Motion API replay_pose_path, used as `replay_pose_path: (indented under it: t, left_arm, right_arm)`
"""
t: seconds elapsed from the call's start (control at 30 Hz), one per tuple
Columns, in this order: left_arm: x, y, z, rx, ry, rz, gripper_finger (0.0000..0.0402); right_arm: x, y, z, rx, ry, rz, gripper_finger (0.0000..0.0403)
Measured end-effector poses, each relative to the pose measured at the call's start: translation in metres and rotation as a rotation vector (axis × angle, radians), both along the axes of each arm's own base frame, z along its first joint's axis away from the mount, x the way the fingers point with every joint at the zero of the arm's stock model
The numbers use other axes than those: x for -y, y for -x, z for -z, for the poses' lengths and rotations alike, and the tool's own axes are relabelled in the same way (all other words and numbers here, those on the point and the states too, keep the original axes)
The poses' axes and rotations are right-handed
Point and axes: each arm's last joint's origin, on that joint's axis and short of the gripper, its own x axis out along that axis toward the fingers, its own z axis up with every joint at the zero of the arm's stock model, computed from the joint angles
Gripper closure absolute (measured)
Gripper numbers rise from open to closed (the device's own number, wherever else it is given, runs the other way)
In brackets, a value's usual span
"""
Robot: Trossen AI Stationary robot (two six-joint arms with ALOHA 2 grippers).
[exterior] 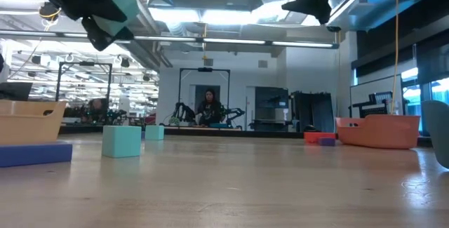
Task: Sort & place blocks by color
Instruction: Put the right blue block into the yellow bin
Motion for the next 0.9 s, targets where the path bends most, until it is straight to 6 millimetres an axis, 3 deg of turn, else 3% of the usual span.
replay_pose_path:
  t: [0.1,0.37,0.6,0.9]
  left_arm:
    - [0.003,0.004,0.000,-0.089,0.008,0.033,0.0279]
    - [0.019,0.010,-0.012,-0.651,0.067,0.066,0.0279]
    - [0.038,-0.002,0.023,-0.993,0.262,-0.168,0.0279]
    - [0.059,-0.022,0.056,-1.030,0.325,-0.475,0.0279]
  right_arm:
    - [-0.001,0.003,0.001,-0.022,-0.006,-0.014,0.0065]
    - [-0.001,0.011,0.006,-0.103,-0.010,-0.015,0.0065]
    - [-0.002,0.012,0.011,-0.156,0.011,-0.022,0.0065]
    - [-0.001,0.013,0.013,-0.187,0.037,-0.023,0.0065]
